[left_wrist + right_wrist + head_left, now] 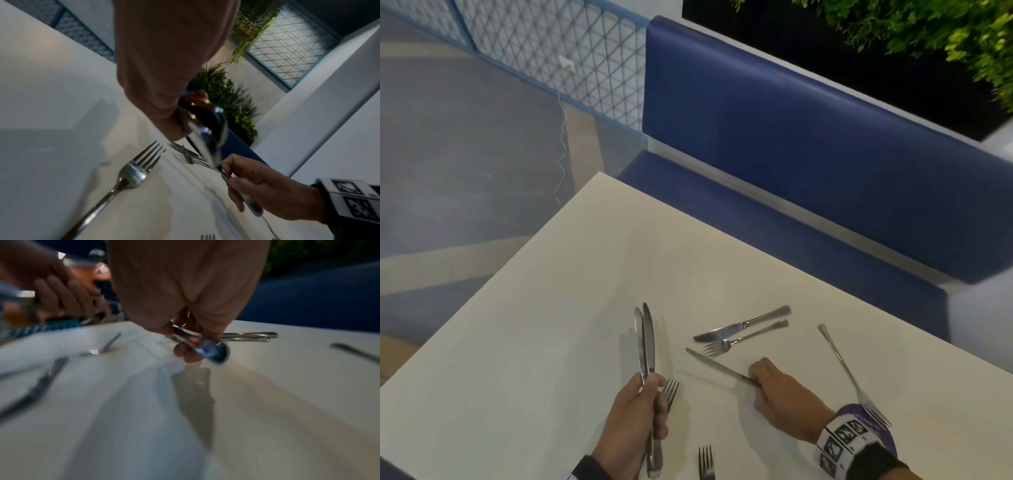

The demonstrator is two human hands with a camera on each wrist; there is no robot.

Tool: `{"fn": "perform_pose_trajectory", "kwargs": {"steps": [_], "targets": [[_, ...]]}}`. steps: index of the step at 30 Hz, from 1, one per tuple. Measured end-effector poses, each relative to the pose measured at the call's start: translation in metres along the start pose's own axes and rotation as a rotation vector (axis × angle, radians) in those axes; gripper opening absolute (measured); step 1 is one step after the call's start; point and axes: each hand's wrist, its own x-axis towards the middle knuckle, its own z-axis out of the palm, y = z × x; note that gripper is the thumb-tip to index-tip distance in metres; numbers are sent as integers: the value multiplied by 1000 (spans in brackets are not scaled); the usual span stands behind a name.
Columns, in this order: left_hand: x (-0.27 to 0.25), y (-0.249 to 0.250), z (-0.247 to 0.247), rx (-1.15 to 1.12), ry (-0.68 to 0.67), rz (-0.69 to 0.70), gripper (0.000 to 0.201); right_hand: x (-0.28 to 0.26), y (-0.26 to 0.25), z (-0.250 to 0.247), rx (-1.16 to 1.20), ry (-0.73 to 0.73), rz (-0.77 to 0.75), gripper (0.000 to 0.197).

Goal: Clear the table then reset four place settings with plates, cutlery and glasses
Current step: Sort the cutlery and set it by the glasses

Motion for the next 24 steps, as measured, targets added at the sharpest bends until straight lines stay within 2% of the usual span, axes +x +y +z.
{"fn": "perform_pose_trajectory", "kwargs": {"steps": [4, 7, 10, 15, 18, 20, 21, 23, 24], "targets": [[2, 1, 5, -85, -4, -36, 25, -5, -53, 6, 553, 272, 160, 23], [0, 1, 11, -70, -23, -34, 24, -3, -105, 5, 965, 325, 256, 19], [0, 0, 17, -72, -34, -57, 27, 2, -138, 4, 1076, 339, 343, 17], [-2, -1, 30, -48, -97, -70, 37, 9, -162, 3, 985, 472, 464, 11], [-1, 2, 34, -98, -84, -95, 34, 12, -160, 2, 657, 418, 347, 19], [2, 2, 30, -55, -65, -88, 30, 17, -144, -9, 474, 338, 248, 22], [4, 1, 26, -43, -63, -86, 27, 23, -128, -17, 407, 343, 234, 23], [5, 0, 18, -38, -70, -91, 23, 43, -88, -39, 221, 423, 290, 20], [5, 1, 15, -38, -70, -93, 23, 53, -68, -50, 96, 416, 333, 23]]}}
